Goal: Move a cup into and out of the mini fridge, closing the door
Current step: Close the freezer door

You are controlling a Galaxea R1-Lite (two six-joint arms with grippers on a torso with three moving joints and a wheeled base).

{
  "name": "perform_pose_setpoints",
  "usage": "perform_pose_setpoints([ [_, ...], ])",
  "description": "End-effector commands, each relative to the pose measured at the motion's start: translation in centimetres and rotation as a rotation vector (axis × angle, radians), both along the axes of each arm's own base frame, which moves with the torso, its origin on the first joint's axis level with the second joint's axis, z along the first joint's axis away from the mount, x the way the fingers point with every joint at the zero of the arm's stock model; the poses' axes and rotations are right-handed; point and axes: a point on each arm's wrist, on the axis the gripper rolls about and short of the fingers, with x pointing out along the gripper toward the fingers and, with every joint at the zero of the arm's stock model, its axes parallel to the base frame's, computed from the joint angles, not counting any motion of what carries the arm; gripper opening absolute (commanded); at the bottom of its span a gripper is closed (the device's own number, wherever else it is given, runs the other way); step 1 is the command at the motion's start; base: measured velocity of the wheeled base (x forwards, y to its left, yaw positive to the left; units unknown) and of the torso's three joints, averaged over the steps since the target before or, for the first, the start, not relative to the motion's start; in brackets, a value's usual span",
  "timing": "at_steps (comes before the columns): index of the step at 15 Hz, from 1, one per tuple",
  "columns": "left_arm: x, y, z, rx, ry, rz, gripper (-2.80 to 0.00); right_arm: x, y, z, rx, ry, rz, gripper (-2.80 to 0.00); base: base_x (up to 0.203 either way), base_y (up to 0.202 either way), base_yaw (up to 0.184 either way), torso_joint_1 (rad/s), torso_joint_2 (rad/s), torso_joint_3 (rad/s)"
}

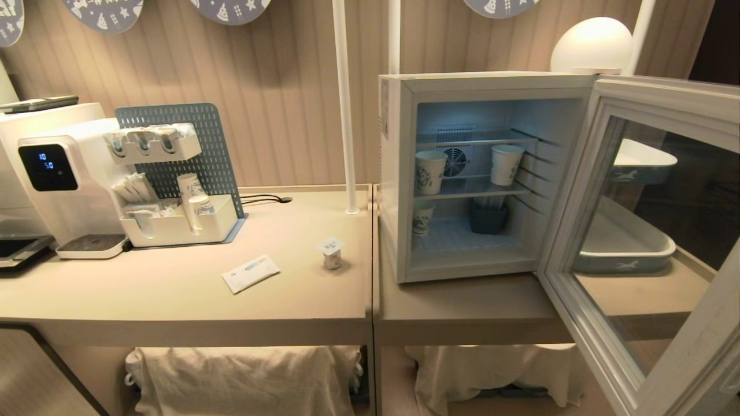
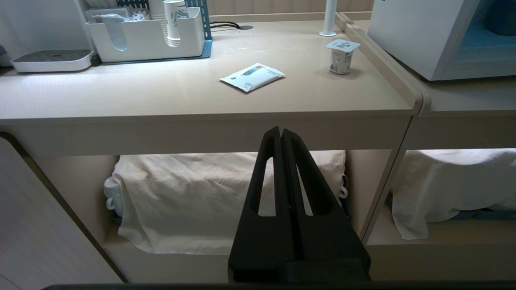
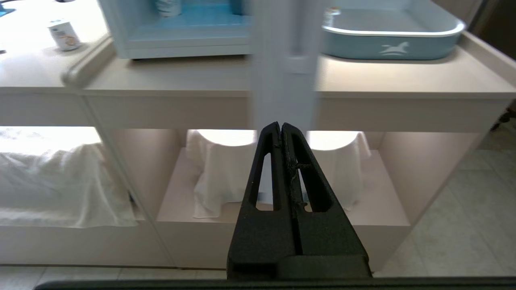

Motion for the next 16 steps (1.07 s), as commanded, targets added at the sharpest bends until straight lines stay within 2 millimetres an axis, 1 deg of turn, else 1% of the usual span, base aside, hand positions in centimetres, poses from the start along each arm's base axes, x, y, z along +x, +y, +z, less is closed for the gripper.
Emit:
perform_pose_setpoints([
  [1,0.0,0.0,0.0,0.000,0.001,0.001,-2.80,0.0,0.0,0.0,-0.001,0.002,0.001,-2.80,0.000,-0.191,-0.002,0.004,0.00,-0.001],
  [10,0.0,0.0,0.0,-0.002,0.000,0.001,-2.80,0.0,0.0,0.0,-0.001,0.002,0.001,-2.80,0.000,-0.188,-0.002,0.002,0.00,0.003],
  [11,0.0,0.0,0.0,-0.002,0.000,0.001,-2.80,0.0,0.0,0.0,-0.002,0.004,0.001,-2.80,0.000,-0.098,0.002,0.002,0.00,0.003],
  [15,0.0,0.0,0.0,-0.002,0.000,0.001,-2.80,-0.1,0.0,0.2,0.005,-0.008,-0.004,-2.80,0.005,-0.002,-0.014,0.000,0.00,0.002],
  [16,0.0,0.0,0.0,-0.002,0.000,0.001,-2.80,-0.3,0.0,1.2,0.010,-0.038,-0.007,-2.80,0.000,0.000,0.000,0.000,0.00,0.000],
])
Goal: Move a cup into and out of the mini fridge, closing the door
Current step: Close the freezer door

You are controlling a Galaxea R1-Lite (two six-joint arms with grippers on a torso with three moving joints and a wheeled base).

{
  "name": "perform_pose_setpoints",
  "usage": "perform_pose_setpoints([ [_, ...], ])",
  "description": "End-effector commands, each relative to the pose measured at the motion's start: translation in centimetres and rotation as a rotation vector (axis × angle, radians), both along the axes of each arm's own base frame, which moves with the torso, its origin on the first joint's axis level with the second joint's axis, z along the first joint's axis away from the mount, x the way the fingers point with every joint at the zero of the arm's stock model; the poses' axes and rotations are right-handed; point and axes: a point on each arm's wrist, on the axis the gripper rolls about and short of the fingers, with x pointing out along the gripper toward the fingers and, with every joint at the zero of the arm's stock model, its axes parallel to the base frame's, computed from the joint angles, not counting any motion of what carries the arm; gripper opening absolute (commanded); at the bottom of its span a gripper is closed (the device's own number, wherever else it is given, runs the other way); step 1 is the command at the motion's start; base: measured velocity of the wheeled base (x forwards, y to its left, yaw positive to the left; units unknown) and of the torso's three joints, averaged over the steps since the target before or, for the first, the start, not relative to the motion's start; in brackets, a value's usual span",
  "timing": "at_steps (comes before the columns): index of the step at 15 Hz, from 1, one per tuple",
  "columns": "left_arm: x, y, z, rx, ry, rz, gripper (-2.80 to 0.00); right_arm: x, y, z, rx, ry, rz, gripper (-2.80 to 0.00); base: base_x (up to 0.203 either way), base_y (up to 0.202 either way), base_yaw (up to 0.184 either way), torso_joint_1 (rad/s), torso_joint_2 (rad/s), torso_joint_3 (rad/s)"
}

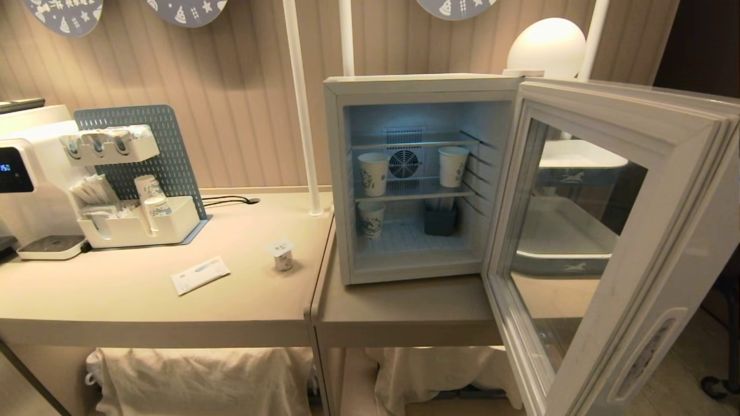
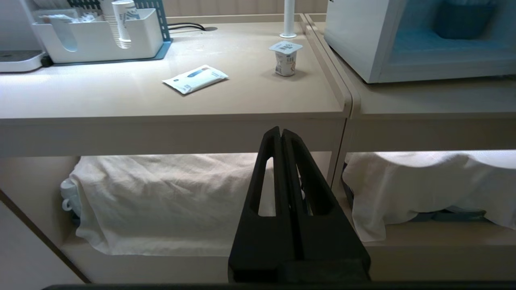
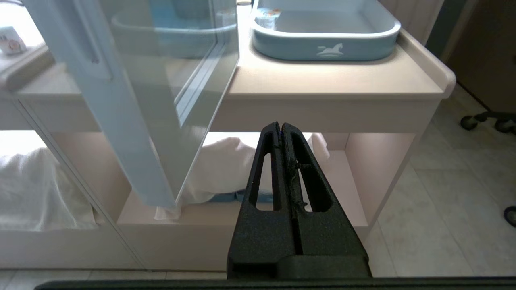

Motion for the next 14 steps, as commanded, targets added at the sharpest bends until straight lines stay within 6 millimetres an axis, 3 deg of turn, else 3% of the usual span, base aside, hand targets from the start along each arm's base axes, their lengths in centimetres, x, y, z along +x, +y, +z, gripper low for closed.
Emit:
perform_pose_setpoints([
  [1,0.0,0.0,0.0,0.000,0.002,-0.001,-2.80,-0.5,0.0,2.5,0.016,-0.057,-0.008,-2.80,0.000,0.000,0.000,0.000,0.00,0.000],
  [2,0.0,0.0,0.0,0.000,0.001,-0.001,-2.80,-0.6,0.0,4.9,0.046,-0.078,-0.023,-2.80,0.000,0.000,0.000,0.000,0.00,0.000],
  [4,0.0,0.0,0.0,0.000,0.001,-0.001,-2.80,1.6,-0.1,8.3,0.110,0.026,-0.072,-2.80,0.000,0.000,0.000,0.000,0.00,0.000],
  [7,0.0,0.0,0.0,-0.002,0.001,-0.001,-2.80,9.9,-0.3,11.2,0.203,0.297,-0.146,-2.80,0.000,0.000,0.000,0.000,0.00,0.000],
  [9,0.0,0.0,0.0,-0.001,0.001,-0.001,-2.80,16.6,-0.6,11.3,0.265,0.399,-0.127,-2.80,0.000,0.000,0.000,0.000,0.00,0.000],
  [11,0.0,0.0,0.0,0.000,0.001,-0.001,-2.80,22.7,-1.6,10.2,0.350,0.423,0.012,-2.80,0.000,0.000,0.000,0.000,0.00,0.000],
  [14,0.0,0.0,0.0,-0.002,0.001,-0.001,-2.80,28.3,-3.3,8.7,0.452,0.361,0.408,-2.80,0.000,0.000,0.000,0.000,0.00,0.000],
])
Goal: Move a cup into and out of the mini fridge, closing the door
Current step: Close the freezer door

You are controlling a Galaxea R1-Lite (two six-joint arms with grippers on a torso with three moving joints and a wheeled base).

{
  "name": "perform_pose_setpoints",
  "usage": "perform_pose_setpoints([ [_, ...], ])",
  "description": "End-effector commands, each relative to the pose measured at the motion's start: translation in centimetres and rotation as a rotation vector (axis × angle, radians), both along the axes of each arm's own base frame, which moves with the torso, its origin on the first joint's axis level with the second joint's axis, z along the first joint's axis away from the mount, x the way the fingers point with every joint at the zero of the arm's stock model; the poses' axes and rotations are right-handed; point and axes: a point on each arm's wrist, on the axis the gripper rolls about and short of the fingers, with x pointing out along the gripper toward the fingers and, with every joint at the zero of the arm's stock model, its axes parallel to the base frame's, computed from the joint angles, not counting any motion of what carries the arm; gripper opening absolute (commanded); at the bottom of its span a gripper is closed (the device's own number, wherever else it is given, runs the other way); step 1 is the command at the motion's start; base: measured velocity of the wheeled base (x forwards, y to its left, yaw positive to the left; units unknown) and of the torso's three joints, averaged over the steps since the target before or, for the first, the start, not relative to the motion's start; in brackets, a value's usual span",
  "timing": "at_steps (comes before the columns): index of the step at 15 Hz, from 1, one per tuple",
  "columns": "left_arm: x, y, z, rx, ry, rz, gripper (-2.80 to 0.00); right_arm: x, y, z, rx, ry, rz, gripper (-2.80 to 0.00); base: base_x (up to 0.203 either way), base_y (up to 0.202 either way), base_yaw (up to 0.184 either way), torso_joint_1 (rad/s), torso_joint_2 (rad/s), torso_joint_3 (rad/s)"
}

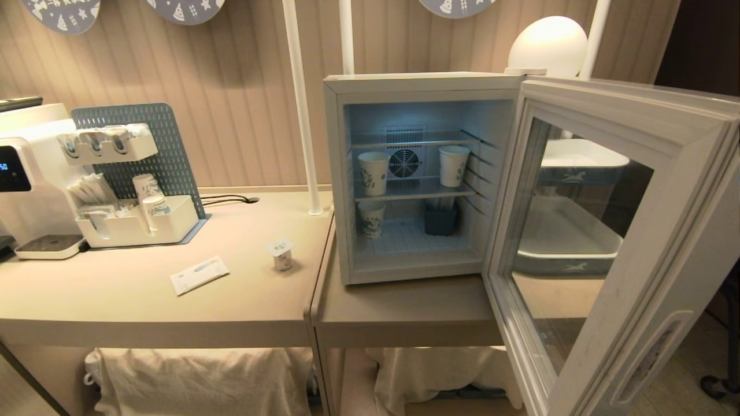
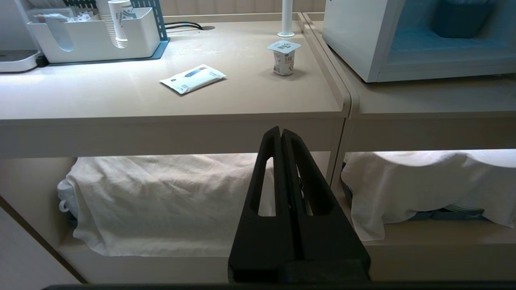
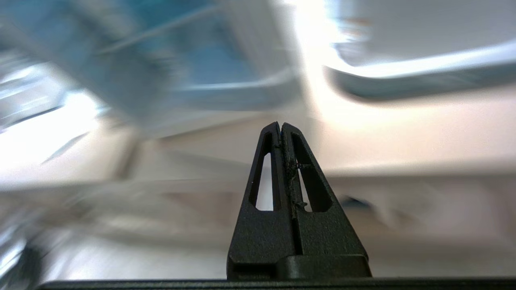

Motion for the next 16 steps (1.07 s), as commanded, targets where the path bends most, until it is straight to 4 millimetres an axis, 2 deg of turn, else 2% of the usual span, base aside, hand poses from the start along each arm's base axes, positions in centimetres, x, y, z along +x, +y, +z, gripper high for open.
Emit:
perform_pose_setpoints([
  [1,0.0,0.0,0.0,0.000,0.000,0.002,-2.80,4.7,-1.1,-3.3,0.115,0.025,0.285,-2.80,0.000,0.000,0.000,0.000,0.00,0.000],
  [4,0.0,0.0,0.0,0.000,0.000,0.002,-2.80,6.0,-0.9,-3.5,0.150,-0.021,0.442,-2.80,0.000,0.000,0.000,0.000,0.00,0.000],
  [9,0.0,0.0,0.0,0.000,0.000,0.002,-2.80,7.6,2.7,-3.9,0.149,-0.003,0.553,-2.80,0.000,0.000,0.000,0.000,0.00,0.000],
  [12,0.0,0.0,0.0,0.000,0.000,0.002,-2.80,8.9,7.0,-3.9,0.093,0.001,0.536,-2.80,0.000,0.000,0.000,0.000,0.00,0.000],
  [16,0.0,0.0,0.0,-0.005,0.000,0.002,-2.80,12.4,14.6,-4.0,-0.025,-0.037,0.376,-2.80,0.000,0.000,0.000,0.000,0.00,0.000],
])
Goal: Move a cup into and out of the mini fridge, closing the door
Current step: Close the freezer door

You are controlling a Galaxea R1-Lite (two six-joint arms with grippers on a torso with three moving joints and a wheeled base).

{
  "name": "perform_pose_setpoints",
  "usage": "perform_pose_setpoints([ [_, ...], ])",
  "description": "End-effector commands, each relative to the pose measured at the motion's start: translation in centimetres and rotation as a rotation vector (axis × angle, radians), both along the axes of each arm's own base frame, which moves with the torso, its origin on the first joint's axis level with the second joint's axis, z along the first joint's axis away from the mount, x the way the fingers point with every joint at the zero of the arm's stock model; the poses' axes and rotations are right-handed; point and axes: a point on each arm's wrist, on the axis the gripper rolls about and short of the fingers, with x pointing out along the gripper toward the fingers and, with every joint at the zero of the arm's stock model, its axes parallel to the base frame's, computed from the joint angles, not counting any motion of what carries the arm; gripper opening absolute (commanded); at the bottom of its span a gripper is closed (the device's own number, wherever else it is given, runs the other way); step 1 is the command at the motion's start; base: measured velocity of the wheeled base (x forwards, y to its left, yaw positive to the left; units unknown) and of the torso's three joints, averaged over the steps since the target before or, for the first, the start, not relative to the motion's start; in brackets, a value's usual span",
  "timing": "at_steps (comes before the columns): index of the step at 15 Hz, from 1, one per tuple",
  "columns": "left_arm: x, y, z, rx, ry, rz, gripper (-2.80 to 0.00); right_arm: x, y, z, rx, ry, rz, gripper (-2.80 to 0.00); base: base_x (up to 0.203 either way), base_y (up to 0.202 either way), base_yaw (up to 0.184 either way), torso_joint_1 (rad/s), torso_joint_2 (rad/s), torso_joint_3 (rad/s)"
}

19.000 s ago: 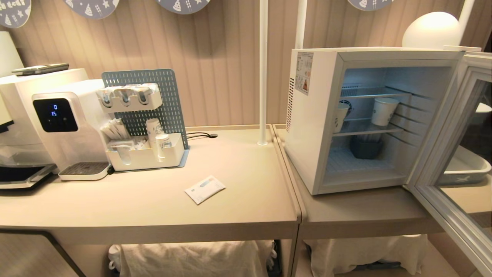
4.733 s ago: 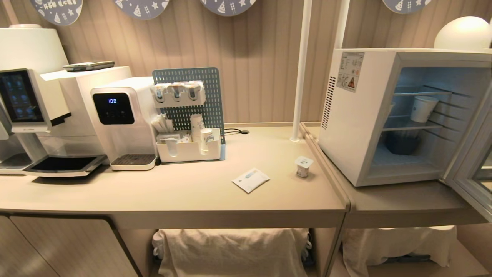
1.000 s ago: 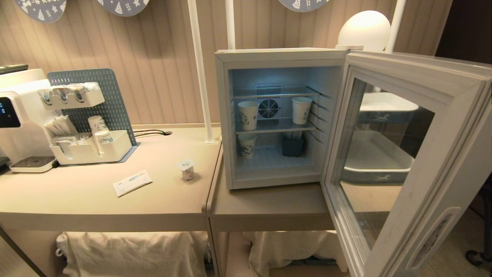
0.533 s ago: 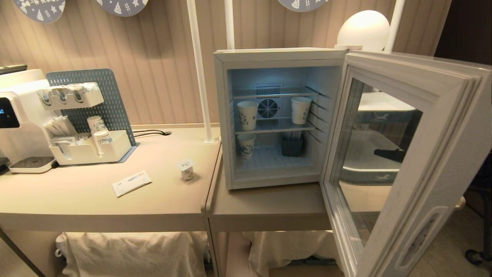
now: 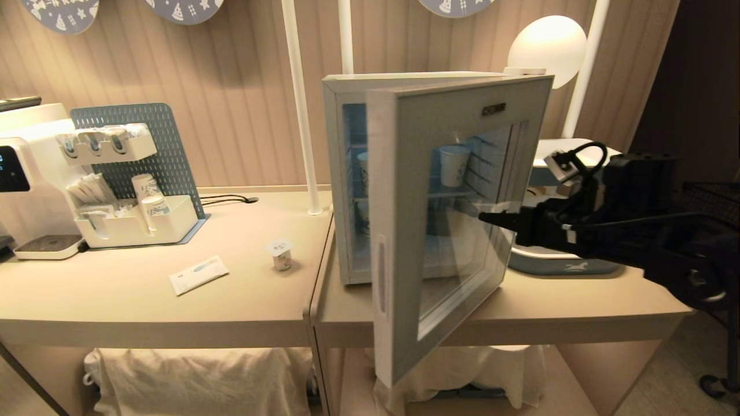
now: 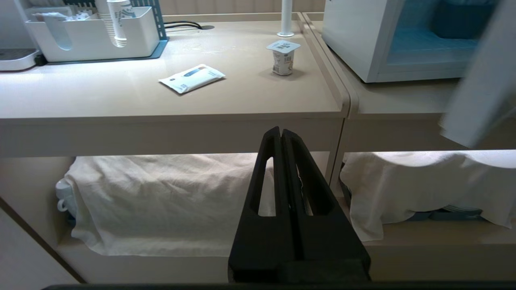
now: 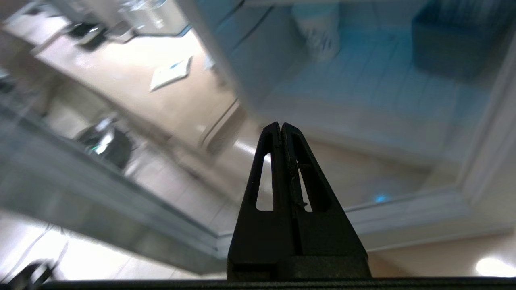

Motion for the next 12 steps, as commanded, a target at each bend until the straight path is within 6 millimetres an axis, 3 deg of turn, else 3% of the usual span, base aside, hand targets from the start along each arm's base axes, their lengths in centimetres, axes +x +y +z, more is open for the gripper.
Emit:
perform_pose_setpoints([
  [1,0.0,0.0,0.0,0.000,0.000,0.000,-2.80,2.2,3.4,-1.2,-0.042,-0.008,-0.084,-2.80,0.000,0.000,0.000,0.000,0.00,0.000],
  [6,0.0,0.0,0.0,0.000,0.000,0.000,-2.80,5.1,9.5,-2.4,-0.097,-0.056,-0.233,-2.80,0.000,0.000,0.000,0.000,0.00,0.000],
  [9,0.0,0.0,0.0,0.000,0.000,0.000,-2.80,5.3,9.7,-2.4,-0.110,-0.061,-0.278,-2.80,0.000,0.000,0.000,0.000,0.00,0.000],
  [12,0.0,0.0,0.0,0.000,0.000,0.000,-2.80,4.2,8.7,-0.1,-0.111,-0.105,-0.368,-2.80,0.000,0.000,0.000,0.000,0.00,0.000],
])
